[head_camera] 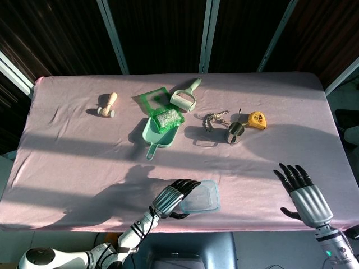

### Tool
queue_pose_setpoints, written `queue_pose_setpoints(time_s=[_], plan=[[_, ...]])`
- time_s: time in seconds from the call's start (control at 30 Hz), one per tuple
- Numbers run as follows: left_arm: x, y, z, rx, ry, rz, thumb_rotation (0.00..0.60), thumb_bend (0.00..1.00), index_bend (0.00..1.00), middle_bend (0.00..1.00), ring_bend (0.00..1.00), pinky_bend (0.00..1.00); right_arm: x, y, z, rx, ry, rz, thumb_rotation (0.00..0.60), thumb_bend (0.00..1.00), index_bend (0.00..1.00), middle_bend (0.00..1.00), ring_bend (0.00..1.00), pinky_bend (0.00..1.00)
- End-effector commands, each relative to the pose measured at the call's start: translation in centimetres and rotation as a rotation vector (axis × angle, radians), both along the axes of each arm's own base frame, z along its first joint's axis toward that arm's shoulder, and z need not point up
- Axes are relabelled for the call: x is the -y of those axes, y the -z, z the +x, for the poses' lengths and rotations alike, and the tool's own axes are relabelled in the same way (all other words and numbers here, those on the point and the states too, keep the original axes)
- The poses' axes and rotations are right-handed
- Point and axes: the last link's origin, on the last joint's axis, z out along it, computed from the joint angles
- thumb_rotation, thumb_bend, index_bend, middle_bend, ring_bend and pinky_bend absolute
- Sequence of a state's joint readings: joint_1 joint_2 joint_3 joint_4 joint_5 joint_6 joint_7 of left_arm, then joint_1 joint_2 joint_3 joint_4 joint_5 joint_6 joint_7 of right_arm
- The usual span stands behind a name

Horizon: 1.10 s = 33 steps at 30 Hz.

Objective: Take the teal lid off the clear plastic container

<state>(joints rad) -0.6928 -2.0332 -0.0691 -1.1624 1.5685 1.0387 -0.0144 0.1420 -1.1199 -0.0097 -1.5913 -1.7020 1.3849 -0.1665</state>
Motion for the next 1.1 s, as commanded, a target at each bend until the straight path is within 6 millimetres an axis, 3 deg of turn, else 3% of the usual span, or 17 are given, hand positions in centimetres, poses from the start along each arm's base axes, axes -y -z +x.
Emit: queue_pose_setpoints(time_s=[0.03,0.17,0.3,0.4,0.63,1.1], plan=[[-0.2,0.0,-0.1,-0.003,0.024,0.01,0.6,0.28,0.0,0.49,0.47,0.42,2.1,2.1,1.7,-0.017,-0.077,0.045,0.6,0.08,0.0,0.0,0.0,0.0],[-0.4,-0.1,-0.2,-0.005,0.039,0.015,0.6,0.28,0.0,0.49,0.47,0.42,4.1,5.0,3.6,-0.028,-0.162,0.119,0.6,0.12,0.04,0.0,0.0,0.0],[-0.5,-0.4,-0.1,0.002,0.045,0.016,0.6,0.28,0.0,0.49,0.47,0.42,5.1,7.6,4.7,-0.023,-0.237,0.19,0.6,0.21,0.24,0.0,0.0,0.0],[-0.5,-0.5,0.0,0.006,0.049,0.013,0.6,0.28,0.0,0.49,0.46,0.42,5.3,9.5,5.3,0.007,-0.289,0.243,0.6,0.24,0.37,0.0,0.0,0.0],[-0.6,-0.4,-0.3,-0.005,0.042,0.01,0.6,0.28,0.0,0.49,0.46,0.42,4.9,12.4,6.2,0.12,-0.409,0.309,0.6,0.34,0.53,0.04,0.0,0.0],[-0.6,0.0,-0.7,-0.021,0.04,0.003,0.6,0.28,0.0,0.49,0.46,0.42,5.0,14.4,6.7,0.143,-0.45,0.338,0.6,0.36,0.55,0.05,0.0,0.0]])
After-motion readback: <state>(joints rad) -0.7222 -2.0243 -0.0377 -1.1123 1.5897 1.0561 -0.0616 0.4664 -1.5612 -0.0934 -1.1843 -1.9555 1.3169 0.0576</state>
